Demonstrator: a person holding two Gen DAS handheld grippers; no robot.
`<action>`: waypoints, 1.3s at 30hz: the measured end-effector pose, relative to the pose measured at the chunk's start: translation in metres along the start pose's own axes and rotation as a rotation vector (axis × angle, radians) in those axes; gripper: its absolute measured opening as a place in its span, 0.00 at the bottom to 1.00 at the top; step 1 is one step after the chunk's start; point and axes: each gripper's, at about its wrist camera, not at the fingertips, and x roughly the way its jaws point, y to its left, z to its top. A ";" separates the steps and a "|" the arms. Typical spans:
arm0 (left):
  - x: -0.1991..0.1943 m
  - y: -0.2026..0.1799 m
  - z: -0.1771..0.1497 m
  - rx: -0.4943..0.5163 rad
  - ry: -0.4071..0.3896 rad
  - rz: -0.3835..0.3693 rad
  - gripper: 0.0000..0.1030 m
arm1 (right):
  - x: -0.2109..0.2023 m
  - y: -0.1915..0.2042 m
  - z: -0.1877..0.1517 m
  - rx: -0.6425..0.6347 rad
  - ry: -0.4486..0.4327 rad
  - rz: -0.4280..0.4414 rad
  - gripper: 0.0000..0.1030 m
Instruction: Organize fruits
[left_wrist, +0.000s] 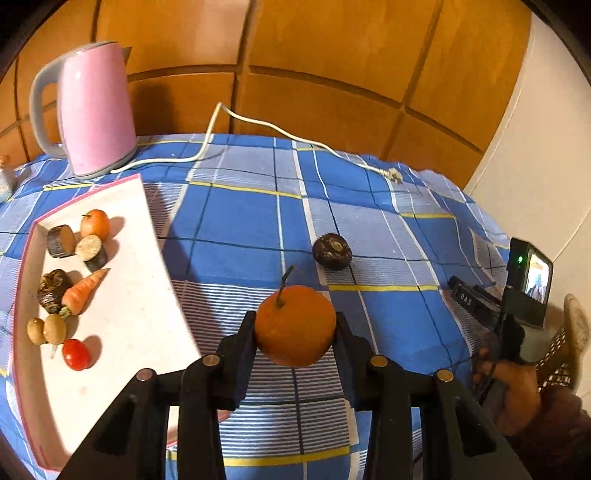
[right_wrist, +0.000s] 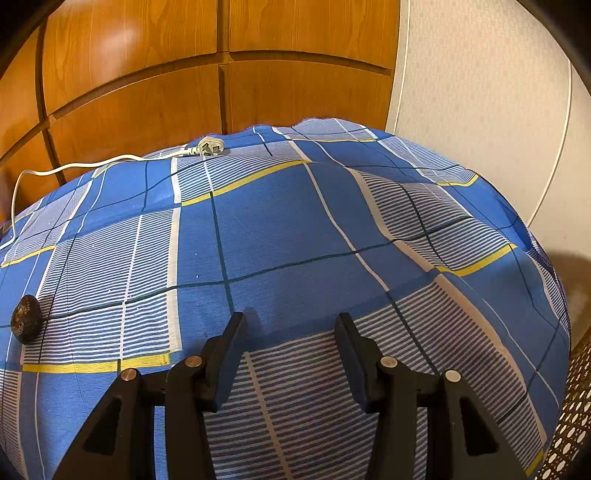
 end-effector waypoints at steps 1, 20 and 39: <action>-0.002 0.002 0.001 -0.007 -0.003 0.000 0.38 | 0.000 0.000 0.000 0.000 0.000 0.000 0.49; -0.046 0.143 -0.027 -0.407 -0.056 0.116 0.38 | 0.000 0.001 0.000 -0.001 0.000 -0.003 0.49; -0.025 0.138 -0.010 -0.321 -0.090 0.220 0.59 | 0.000 0.002 0.000 -0.003 0.000 -0.004 0.49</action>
